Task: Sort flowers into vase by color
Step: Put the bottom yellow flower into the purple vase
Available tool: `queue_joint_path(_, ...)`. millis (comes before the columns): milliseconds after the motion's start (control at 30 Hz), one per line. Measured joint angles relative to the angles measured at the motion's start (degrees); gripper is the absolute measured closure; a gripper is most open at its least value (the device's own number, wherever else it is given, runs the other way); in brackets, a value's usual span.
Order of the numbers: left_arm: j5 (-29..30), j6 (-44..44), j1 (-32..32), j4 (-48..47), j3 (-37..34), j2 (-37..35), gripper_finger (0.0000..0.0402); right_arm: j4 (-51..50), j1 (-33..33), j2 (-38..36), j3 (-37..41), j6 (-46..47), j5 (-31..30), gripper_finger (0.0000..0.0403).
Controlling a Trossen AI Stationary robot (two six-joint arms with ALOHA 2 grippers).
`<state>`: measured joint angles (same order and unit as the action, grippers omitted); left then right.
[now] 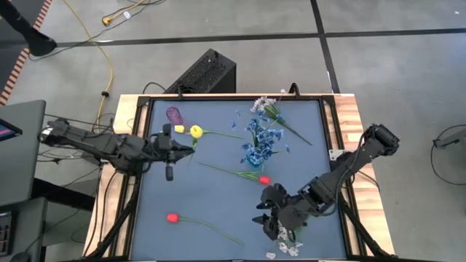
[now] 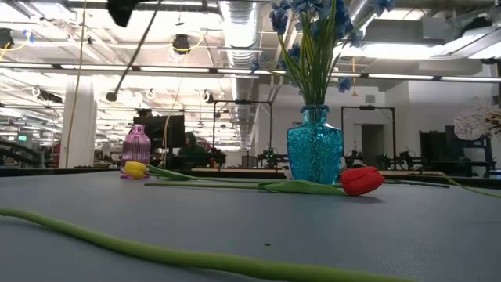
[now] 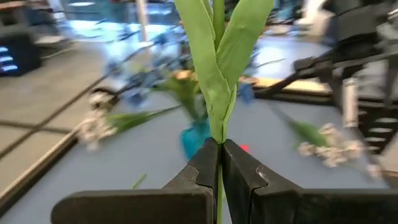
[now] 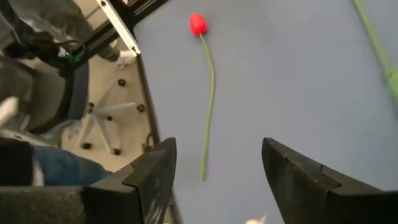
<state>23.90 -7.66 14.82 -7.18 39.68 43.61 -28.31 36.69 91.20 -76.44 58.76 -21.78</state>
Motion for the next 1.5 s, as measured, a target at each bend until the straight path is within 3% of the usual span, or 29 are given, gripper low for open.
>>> queue_joint_path(233,-16.4,5.6,-4.0,14.0,0.0,4.8,0.0401,0.2,5.2,0.0,0.0,10.6,-9.2,0.0138)
queue_joint_path(433,-18.2,14.7,-5.8,22.4,0.0,4.7,0.0401,0.6,9.4,0.0,0.0,15.8,-18.2,0.0138)
queue_joint_path(533,-22.2,15.8,-9.2,23.6,0.0,4.7,0.0401,0.6,10.4,0.0,0.0,16.3,-21.9,0.0138)
queue_joint_path(667,-29.5,14.5,-15.8,23.5,-0.5,5.0,0.0401,0.5,10.2,0.0,0.0,16.3,-23.3,0.0138)
queue_joint_path(833,-34.5,12.7,-24.3,23.1,-0.5,4.2,0.0401,-0.6,9.2,0.0,0.0,16.2,-23.3,0.0138)
queue_joint_path(1133,-34.7,12.5,-40.0,17.2,-0.5,0.9,0.0401,-12.9,3.9,-0.5,0.0,16.4,-23.1,0.0138)
queue_joint_path(1267,-34.7,11.9,-46.2,16.4,-0.5,0.9,0.0401,-21.6,1.1,-2.5,0.0,15.9,-18.2,0.0138)
queue_joint_path(1367,-33.2,10.0,-50.6,16.1,-0.5,0.0,0.0401,-29.5,-0.2,-5.6,0.1,14.1,-14.0,0.0138)
queue_joint_path(1500,-30.9,8.9,-54.8,13.4,-0.5,-2.6,0.0401,-38.7,0.2,-12.7,1.3,13.2,-13.4,0.0138)
